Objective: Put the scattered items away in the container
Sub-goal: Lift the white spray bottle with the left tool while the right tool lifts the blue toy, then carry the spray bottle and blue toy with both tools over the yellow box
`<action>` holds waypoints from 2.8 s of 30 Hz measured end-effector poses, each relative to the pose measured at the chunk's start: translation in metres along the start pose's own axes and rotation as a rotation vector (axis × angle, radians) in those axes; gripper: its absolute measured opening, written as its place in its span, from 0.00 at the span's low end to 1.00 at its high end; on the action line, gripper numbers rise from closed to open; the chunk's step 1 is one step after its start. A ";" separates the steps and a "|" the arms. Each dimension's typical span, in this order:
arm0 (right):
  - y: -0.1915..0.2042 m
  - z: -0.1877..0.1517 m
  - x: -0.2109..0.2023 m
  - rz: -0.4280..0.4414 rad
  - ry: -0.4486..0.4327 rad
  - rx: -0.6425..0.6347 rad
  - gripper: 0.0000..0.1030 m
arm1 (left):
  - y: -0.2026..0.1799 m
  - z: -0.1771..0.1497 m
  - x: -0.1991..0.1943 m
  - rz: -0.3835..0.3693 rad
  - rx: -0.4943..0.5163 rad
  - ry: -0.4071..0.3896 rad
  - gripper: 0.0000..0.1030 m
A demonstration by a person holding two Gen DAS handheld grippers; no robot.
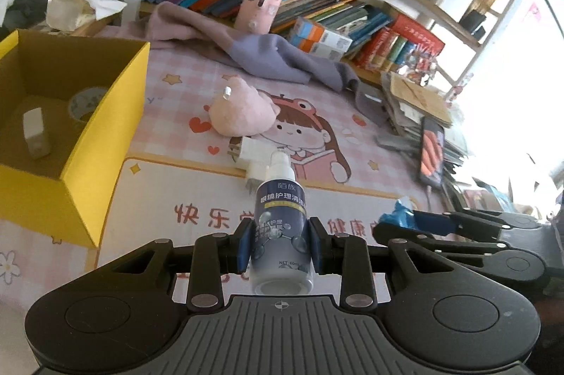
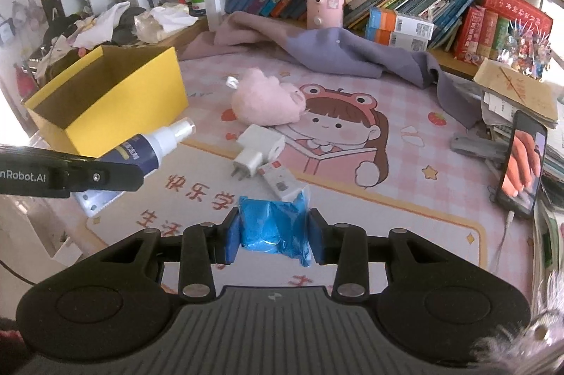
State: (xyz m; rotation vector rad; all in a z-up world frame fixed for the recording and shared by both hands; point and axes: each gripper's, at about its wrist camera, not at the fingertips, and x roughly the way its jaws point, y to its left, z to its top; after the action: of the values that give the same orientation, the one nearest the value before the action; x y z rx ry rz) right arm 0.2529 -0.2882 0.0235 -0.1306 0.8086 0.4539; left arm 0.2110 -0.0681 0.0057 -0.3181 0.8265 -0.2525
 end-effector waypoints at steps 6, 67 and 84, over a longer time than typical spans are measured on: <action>0.036 -0.008 -0.008 -0.026 -0.012 0.023 0.35 | 0.027 -0.013 -0.029 -0.025 -0.003 -0.028 0.30; 0.324 -0.020 0.008 0.158 0.017 -0.165 0.34 | 0.219 -0.087 -0.194 0.032 -0.123 -0.116 0.30; 0.299 0.077 0.051 0.156 -0.112 -0.176 0.34 | 0.225 0.015 -0.145 0.022 -0.020 -0.172 0.30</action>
State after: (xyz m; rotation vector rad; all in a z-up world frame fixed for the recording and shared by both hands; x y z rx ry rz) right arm 0.2033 0.0189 0.0573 -0.2045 0.6703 0.6741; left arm 0.1494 0.1919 0.0300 -0.3439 0.6628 -0.1936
